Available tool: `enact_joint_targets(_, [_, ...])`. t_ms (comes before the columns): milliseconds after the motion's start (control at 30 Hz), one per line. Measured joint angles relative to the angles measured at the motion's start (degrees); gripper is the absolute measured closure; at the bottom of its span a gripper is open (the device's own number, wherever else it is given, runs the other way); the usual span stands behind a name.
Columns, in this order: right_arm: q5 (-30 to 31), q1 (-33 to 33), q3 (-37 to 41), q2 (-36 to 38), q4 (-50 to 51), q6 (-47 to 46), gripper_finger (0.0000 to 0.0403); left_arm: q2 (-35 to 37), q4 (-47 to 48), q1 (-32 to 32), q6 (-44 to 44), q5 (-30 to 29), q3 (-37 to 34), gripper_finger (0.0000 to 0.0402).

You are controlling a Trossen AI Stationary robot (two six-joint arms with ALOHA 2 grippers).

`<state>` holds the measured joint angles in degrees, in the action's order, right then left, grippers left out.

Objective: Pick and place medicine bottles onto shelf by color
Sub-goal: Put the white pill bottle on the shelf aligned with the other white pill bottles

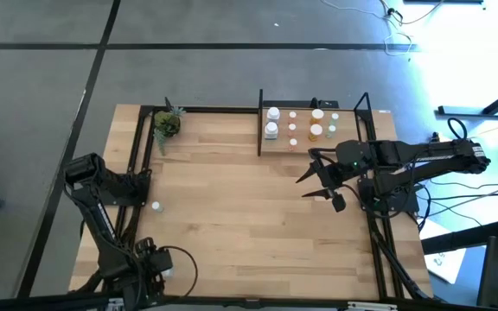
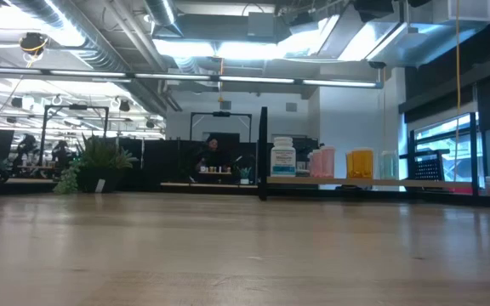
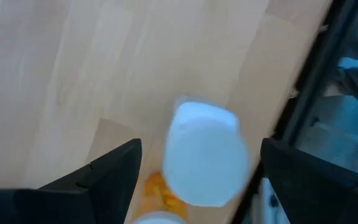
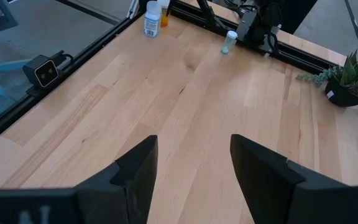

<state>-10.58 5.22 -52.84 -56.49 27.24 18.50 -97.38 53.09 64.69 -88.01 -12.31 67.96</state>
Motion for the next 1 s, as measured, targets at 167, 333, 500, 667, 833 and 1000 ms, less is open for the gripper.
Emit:
enact_joint_targets(167, [0.0,0.0,0.0,0.0,0.0,0.0,0.0198,0.0,0.1,0.0,-2.2,0.5,-1.3,0.0083])
enact_joint_targets(333, [0.0,0.0,0.0,0.0,0.0,0.0,0.0198,0.0,0.0,-0.7,-3.3,1.3,-1.5,0.0100])
enact_joint_targets(500, [0.0,0.0,0.0,0.0,0.0,0.0,0.0198,0.0,-0.1,-0.9,-3.3,1.1,-1.5,0.0134])
enact_joint_targets(667, [0.0,0.0,0.0,0.0,0.0,0.0,0.0198,0.0,-0.2,-2.1,-3.1,1.0,-1.5,0.0181])
enact_joint_targets(833, [0.0,0.0,0.0,0.0,0.0,0.0,0.0198,0.1,-0.2,-3.5,-2.9,0.9,-1.5,0.0223])
enact_joint_targets(1000, [0.0,0.0,0.0,0.0,0.0,0.0,0.0198,0.1,-0.2,-4.7,-2.9,0.9,-1.5,0.0236])
